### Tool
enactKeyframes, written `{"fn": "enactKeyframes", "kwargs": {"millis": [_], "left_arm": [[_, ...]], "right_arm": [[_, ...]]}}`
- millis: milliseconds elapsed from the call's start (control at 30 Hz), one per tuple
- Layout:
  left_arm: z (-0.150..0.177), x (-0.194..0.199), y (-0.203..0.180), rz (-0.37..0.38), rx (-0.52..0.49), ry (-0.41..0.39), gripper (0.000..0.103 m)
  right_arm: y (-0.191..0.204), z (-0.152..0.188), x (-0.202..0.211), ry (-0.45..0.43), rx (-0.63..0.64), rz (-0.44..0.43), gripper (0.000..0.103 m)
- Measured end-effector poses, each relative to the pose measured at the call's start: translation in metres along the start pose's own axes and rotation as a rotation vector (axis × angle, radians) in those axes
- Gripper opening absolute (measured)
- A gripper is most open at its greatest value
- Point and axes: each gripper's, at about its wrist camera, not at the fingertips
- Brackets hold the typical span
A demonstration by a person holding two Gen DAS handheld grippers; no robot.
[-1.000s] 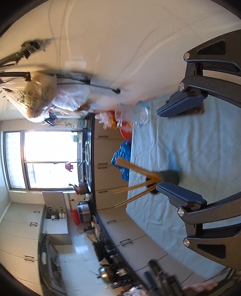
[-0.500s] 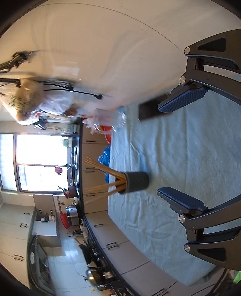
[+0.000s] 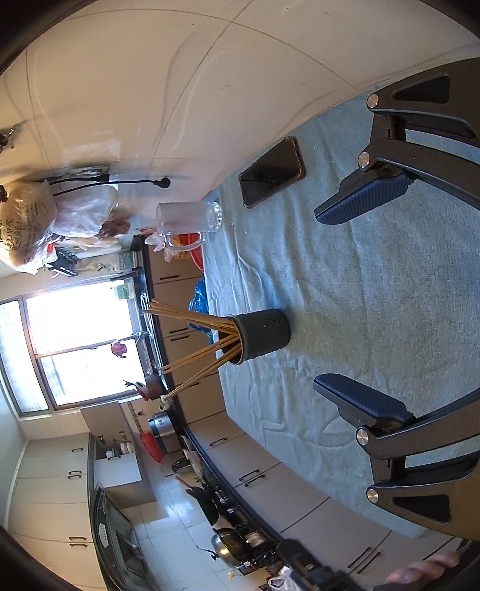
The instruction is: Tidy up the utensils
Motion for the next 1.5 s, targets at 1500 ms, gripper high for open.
{"fn": "enactKeyframes", "kwargs": {"millis": [1500], "left_arm": [[0.029,-0.081,-0.013,0.074,-0.006,0.252,0.103]], "right_arm": [[0.001,0.007,-0.047,0.029,-0.005,0.098,0.087]]}}
Point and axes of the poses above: each gripper's, at about its wrist camera, not at the fingertips, and x roughly against the way its jaws point, y to its left, z to its underside, and after that the axes turned 9 degrees about -x, right-handed
